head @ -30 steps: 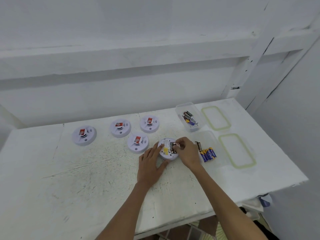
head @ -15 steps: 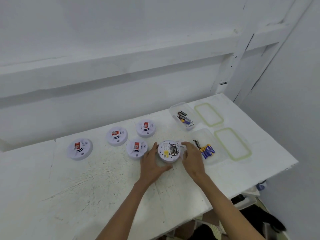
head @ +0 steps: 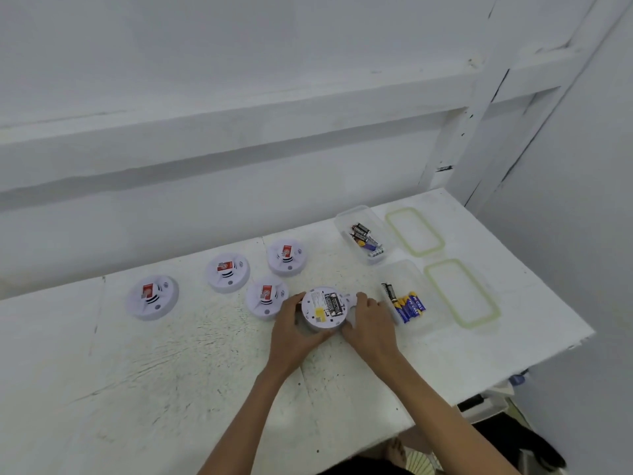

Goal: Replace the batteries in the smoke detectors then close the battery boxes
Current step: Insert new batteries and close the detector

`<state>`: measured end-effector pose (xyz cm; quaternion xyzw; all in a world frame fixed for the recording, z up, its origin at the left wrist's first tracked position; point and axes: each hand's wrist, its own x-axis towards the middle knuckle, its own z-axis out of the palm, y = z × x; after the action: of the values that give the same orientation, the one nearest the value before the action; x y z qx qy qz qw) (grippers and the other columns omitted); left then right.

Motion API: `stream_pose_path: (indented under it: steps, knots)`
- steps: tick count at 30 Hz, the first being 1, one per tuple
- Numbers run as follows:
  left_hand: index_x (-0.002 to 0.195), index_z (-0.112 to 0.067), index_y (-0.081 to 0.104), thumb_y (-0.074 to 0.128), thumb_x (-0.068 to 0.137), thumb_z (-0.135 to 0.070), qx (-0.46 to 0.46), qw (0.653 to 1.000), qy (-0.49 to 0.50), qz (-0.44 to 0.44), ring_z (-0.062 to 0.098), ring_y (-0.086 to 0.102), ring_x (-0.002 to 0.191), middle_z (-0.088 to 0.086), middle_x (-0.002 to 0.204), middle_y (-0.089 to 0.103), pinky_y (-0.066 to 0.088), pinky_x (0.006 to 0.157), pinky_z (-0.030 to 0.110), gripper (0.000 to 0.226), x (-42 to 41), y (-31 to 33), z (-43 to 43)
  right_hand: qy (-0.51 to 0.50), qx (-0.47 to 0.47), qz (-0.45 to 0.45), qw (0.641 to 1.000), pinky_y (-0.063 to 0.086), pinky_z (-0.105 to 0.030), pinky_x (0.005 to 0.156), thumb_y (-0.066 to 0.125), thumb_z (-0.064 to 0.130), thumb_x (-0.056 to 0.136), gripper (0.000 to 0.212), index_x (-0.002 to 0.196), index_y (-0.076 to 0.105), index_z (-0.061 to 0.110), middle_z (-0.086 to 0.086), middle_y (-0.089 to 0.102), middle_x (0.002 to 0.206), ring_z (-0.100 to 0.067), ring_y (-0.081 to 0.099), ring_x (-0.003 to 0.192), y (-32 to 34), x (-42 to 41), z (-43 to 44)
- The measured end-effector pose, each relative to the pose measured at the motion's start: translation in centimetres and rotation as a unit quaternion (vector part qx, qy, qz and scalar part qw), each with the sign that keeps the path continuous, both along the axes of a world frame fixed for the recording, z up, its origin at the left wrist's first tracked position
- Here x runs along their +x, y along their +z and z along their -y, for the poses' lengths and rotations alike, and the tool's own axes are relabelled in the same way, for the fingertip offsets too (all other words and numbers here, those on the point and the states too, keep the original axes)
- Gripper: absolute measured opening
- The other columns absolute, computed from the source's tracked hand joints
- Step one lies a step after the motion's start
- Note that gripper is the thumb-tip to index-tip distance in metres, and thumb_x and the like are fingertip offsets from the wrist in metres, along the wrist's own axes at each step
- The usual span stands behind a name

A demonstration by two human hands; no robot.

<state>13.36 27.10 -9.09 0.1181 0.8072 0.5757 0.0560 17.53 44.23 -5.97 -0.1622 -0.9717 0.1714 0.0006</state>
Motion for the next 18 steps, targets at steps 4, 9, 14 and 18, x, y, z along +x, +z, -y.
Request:
stream_pose_path:
  steps: [4,9,14,18]
  knots:
    - [0.134,-0.028,0.053,0.095,0.067,-0.038,-0.013,1.0,-0.012,-0.005,0.008,0.061,0.117,-0.011,0.129,0.063,0.054,0.093,0.022,0.08,-0.6,-0.3,1.0,-0.027,-0.057,0.01,0.998,0.042,-0.029,0.066,0.063,0.037,0.077,0.051,0.117,0.049,0.01,-0.006,0.059,0.102,-0.023,0.049,0.093,0.4,2.0,0.5]
    - [0.14,-0.027,0.051,0.096,0.066,-0.039,-0.027,0.999,-0.012,0.021,0.004,0.062,0.117,-0.016,0.132,0.064,0.054,0.094,0.021,0.087,-0.5,-0.9,1.6,-0.054,-0.079,0.002,0.995,0.044,-0.028,0.067,0.065,0.035,0.076,0.052,0.12,0.05,0.011,-0.003,0.059,0.105,-0.019,0.048,0.096,1.7,3.8,-0.1]
    - [0.131,-0.036,0.055,0.099,0.059,-0.044,-0.038,0.998,-0.016,0.039,0.0,0.064,0.112,-0.023,0.122,0.068,0.054,0.095,0.023,0.084,-0.2,-0.8,0.7,0.061,-0.111,-0.067,0.99,0.041,-0.02,0.076,0.066,0.029,0.081,0.062,0.138,0.046,0.014,0.001,0.056,0.124,-0.016,0.045,0.113,2.8,3.0,-0.9]
    - [0.135,-0.033,0.057,0.094,0.056,-0.062,-0.07,0.997,-0.012,0.014,0.004,0.06,0.118,-0.021,0.128,0.064,0.052,0.101,0.037,0.092,-0.2,-1.6,-0.1,0.124,-0.114,-0.064,0.984,0.05,-0.028,0.087,0.065,0.033,0.081,0.067,0.142,0.043,0.018,-0.001,0.057,0.13,-0.017,0.048,0.119,2.4,1.3,-1.4]
